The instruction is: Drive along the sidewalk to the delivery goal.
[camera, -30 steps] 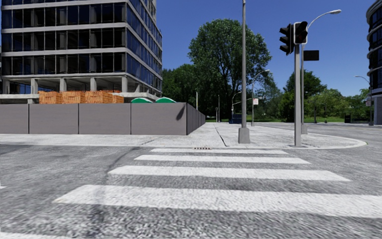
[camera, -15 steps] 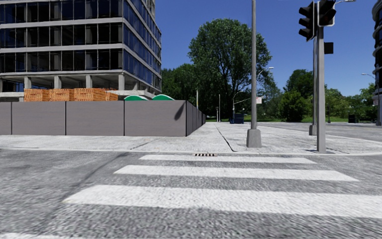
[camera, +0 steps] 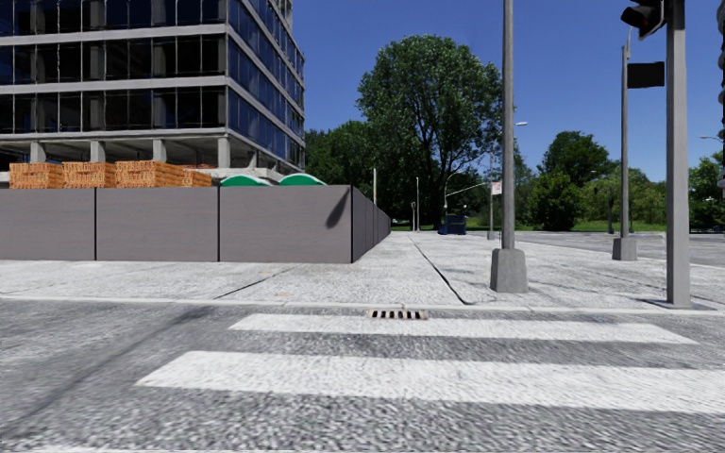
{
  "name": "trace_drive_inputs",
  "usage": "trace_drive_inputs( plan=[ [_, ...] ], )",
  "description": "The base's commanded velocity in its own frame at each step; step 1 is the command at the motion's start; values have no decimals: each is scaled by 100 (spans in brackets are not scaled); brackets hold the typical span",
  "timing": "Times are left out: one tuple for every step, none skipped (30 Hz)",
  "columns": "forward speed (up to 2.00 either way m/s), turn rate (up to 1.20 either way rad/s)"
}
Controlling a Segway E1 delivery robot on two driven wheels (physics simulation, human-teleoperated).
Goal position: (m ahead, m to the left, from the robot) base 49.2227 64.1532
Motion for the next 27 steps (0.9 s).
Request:
trace_drive_inputs(
  plan=[
    [200, 0],
    [200, 0],
    [200, 0],
    [200, 0],
    [200, 0],
    [200, 0],
    [200, 0],
    [200, 0],
    [200, 0],
    [200, 0],
    [200, 0],
    [200, 0],
    [200, 0],
    [200, 0],
    [200, 0],
    [200, 0],
    [200, 0],
    [200, 0],
    [200, 0],
    [200, 0],
    [200, 0],
    [200, 0],
    [200, 0],
    [200, 0],
    [200, 0],
    [200, 0],
    [200, 0]
  ],
)
